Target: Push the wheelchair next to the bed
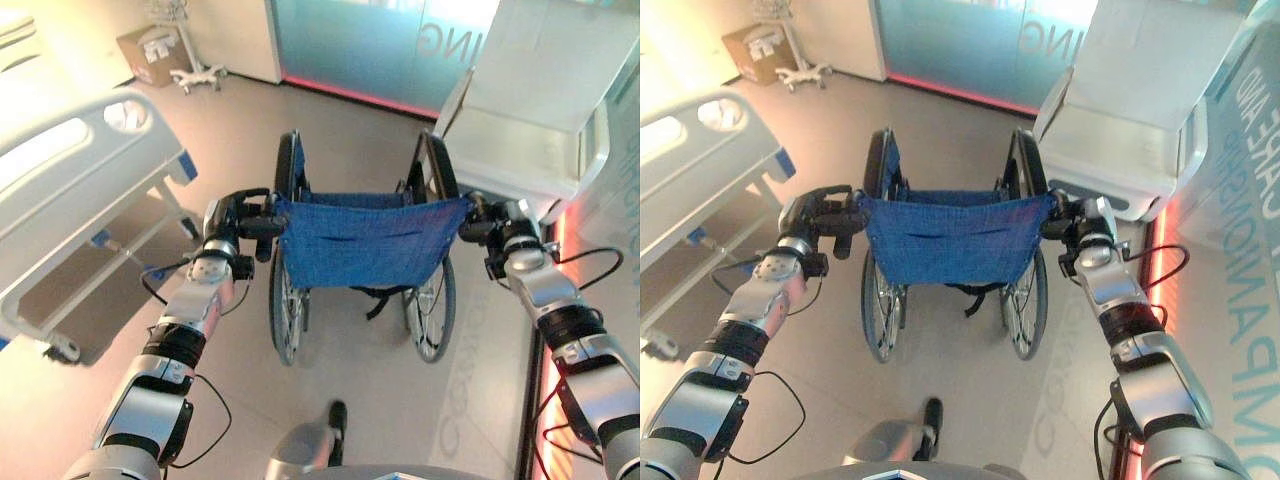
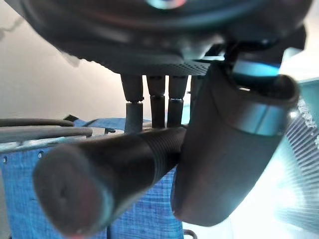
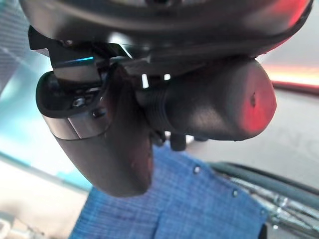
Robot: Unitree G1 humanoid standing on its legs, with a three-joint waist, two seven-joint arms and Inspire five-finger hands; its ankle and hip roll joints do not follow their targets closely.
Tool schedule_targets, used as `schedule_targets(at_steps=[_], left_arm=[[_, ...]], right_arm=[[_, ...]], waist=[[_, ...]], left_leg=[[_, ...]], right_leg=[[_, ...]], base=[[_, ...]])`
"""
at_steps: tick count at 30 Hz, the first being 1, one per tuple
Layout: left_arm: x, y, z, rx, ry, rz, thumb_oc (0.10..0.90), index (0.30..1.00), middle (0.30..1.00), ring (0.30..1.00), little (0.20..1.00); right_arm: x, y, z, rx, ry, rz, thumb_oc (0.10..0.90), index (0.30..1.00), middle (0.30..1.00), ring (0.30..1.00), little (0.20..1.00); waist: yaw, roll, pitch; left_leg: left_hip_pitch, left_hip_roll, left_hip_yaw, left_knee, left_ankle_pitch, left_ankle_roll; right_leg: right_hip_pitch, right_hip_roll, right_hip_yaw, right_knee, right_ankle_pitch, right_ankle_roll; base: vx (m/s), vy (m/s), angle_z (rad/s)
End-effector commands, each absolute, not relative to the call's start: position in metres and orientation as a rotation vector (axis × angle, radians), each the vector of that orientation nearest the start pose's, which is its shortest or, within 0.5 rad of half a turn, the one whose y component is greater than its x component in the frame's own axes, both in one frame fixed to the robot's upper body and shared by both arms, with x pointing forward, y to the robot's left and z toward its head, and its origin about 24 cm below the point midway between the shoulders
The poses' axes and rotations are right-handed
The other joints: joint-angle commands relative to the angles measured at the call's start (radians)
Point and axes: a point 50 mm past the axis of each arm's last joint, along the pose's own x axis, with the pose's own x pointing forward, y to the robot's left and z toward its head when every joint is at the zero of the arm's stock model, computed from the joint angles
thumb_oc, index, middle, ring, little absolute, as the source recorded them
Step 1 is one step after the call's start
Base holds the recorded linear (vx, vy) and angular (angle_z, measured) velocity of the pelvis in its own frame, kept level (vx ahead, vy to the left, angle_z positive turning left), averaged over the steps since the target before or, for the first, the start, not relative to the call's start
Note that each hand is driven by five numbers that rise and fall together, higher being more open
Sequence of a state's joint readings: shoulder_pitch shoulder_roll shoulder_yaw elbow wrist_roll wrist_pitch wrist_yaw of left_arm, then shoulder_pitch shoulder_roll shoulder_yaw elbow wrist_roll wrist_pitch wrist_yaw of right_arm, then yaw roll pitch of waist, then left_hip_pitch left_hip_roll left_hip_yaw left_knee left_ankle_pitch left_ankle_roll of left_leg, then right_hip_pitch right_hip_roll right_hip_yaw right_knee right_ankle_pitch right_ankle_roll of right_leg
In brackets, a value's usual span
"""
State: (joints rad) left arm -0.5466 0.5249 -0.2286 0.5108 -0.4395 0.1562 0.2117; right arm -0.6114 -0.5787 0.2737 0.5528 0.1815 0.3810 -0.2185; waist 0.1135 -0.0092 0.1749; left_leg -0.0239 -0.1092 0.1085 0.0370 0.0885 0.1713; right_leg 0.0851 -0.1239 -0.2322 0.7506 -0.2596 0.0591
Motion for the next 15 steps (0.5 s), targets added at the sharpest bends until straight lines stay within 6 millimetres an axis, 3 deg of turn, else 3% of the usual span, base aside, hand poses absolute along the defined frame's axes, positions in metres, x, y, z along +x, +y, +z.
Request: schedule_targets(at_steps=[1, 3, 5, 8, 10, 12, 13, 15], left_arm=[[0.338, 0.239, 0.069, 0.338, 0.197, 0.132, 0.4, 0.3, 0.3, 0.3, 0.3], [0.341, 0.237, 0.071, 0.339, 0.19, 0.127, 0.4, 0.3, 0.3, 0.3, 0.3], [0.346, 0.234, 0.075, 0.33, 0.186, 0.114, 0.4, 0.3, 0.3, 0.3, 0.3], [0.351, 0.226, 0.076, 0.306, 0.184, 0.099, 0.4, 0.3, 0.3, 0.3, 0.3], [0.352, 0.222, 0.077, 0.288, 0.181, 0.092, 0.4, 0.3, 0.3, 0.3, 0.3], [0.353, 0.218, 0.077, 0.27, 0.177, 0.09, 0.4, 0.3, 0.3, 0.3, 0.3], [0.353, 0.218, 0.077, 0.27, 0.177, 0.09, 0.4, 0.3, 0.3, 0.3, 0.3], [0.356, 0.213, 0.078, 0.247, 0.179, 0.081, 0.4, 0.3, 0.3, 0.3, 0.3]], right_arm=[[0.351, -0.232, 0.091, -0.611, 0.203, -0.087, 0.4, 0.3, 0.3, 0.3, 0.3], [0.353, -0.232, 0.093, -0.611, 0.199, -0.092, 0.4, 0.3, 0.3, 0.3, 0.3], [0.356, -0.234, 0.096, -0.619, 0.2, -0.099, 0.4, 0.3, 0.3, 0.3, 0.3], [0.357, -0.236, 0.099, -0.637, 0.202, -0.11, 0.4, 0.3, 0.3, 0.3, 0.3], [0.359, -0.236, 0.104, -0.645, 0.202, -0.115, 0.4, 0.3, 0.3, 0.3, 0.3], [0.362, -0.236, 0.111, -0.657, 0.197, -0.117, 0.4, 0.3, 0.3, 0.3, 0.3], [0.362, -0.236, 0.111, -0.657, 0.197, -0.117, 0.4, 0.3, 0.3, 0.3, 0.3], [0.364, -0.243, 0.117, -0.653, 0.206, -0.137, 0.4, 0.3, 0.3, 0.3, 0.3]], waist=[[-0.013, 0.042, -0.011], [-0.031, 0.04, 0.002], [-0.07, 0.02, 0.028], [-0.102, 0.006, 0.04], [-0.113, 0.005, 0.045], [-0.12, -0.015, 0.046], [-0.12, -0.015, 0.046], [-0.126, -0.038, 0.022]], left_leg=[[-0.039, 0.024, 0.002, 0.067, -0.084, -0.116], [0.005, 0.022, -0.002, 0.066, -0.107, -0.118], [0.062, -0.007, -0.039, 0.075, -0.169, -0.111], [0.097, -0.035, -0.103, 0.099, -0.229, -0.101], [0.11, -0.037, -0.125, 0.123, -0.26, -0.095], [0.106, -0.04, -0.132, 0.198, -0.317, -0.087], [0.106, -0.04, -0.132, 0.198, -0.317, -0.087], [0.117, -0.008, -0.139, 0.286, -0.4, -0.1]], right_leg=[[-0.062, 0.002, 0.004, -0.299, 0.211, 0.021], [-0.132, -0.011, -0.013, -0.385, 0.256, 0.02], [-0.242, -0.033, 0.02, -0.526, 0.368, 0.045], [-0.285, -0.05, 0.066, -0.706, 0.421, 0.069], [-0.285, -0.046, 0.089, -0.76, 0.43, 0.075], [-0.296, -0.049, 0.122, -0.716, 0.43, 0.075], [-0.296, -0.049, 0.122, -0.716, 0.43, 0.075], [-0.282, -0.031, 0.132, -0.637, 0.396, 0.071]], base=[[0.36, -0.064, 0.15], [0.38, -0.104, 0.27], [0.47, -0.163, 0.36], [0.49, -0.195, 0.66], [0.45, -0.223, 0.51], [0.41, -0.29, 0.43], [0.43, -0.384, 0.34], [0.55, -0.478, 0.45]])
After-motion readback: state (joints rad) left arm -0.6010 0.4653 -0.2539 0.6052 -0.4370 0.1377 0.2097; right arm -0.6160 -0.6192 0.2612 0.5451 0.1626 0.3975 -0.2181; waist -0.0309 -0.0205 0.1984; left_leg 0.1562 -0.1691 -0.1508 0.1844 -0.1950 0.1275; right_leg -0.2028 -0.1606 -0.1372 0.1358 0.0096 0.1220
